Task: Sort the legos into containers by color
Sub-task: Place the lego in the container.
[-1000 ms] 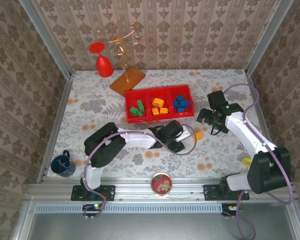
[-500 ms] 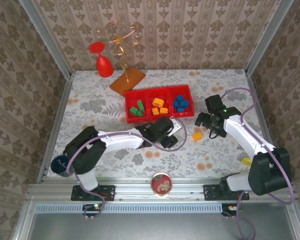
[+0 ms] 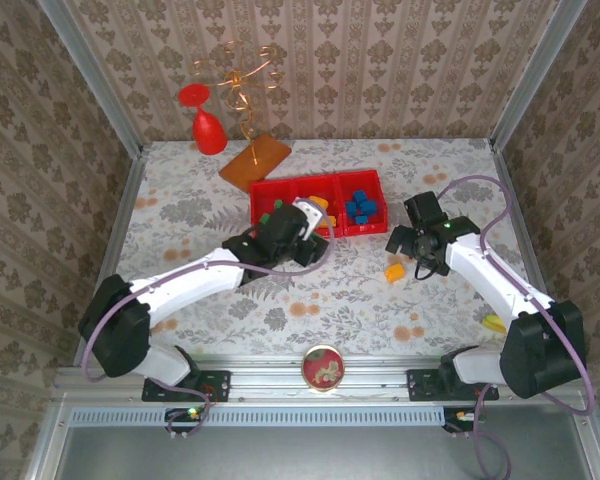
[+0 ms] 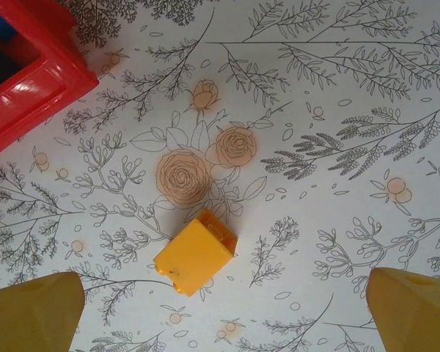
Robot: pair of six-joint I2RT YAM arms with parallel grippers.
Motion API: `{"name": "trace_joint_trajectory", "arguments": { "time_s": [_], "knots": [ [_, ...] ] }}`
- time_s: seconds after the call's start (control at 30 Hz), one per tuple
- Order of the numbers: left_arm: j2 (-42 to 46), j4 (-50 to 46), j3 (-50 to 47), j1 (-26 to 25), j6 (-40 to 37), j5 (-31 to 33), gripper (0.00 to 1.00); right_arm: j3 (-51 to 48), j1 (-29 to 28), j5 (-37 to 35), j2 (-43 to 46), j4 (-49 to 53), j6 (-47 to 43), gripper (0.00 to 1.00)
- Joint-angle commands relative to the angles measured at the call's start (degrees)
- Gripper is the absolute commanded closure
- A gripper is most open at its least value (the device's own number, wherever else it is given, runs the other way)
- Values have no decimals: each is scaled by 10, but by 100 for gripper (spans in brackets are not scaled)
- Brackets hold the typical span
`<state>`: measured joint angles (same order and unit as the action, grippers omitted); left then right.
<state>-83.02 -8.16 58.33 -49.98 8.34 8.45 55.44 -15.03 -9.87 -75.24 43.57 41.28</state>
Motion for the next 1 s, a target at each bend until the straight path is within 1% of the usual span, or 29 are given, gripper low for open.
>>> {"name": "trace_joint_trajectory", "arguments": {
  "time_s": [0.0, 0.2, 0.5, 0.73, 0.87, 0.97],
  "knots": [
    [19, -19, -11, 29, 23, 3, 52, -9, -13, -29, 11, 19, 21, 0],
    [4, -13, -1, 78, 13, -14, 52, -5, -29, -37, 2, 22, 30, 0],
    [-65, 5, 39, 134, -11, -56, 52, -5, -61, -51, -23, 24, 52, 0],
    [-97, -2, 55, 164, -10, -44, 51, -12, -69, -56, -36, 24, 65, 0],
    [-117, -2, 63, 184, -5, -42, 49, -17, -71, -54, -40, 19, 74, 0],
    [-136, -5, 74, 190, -7, -36, 47, -22, -73, -53, -68, 12, 80, 0]
  ]
}}
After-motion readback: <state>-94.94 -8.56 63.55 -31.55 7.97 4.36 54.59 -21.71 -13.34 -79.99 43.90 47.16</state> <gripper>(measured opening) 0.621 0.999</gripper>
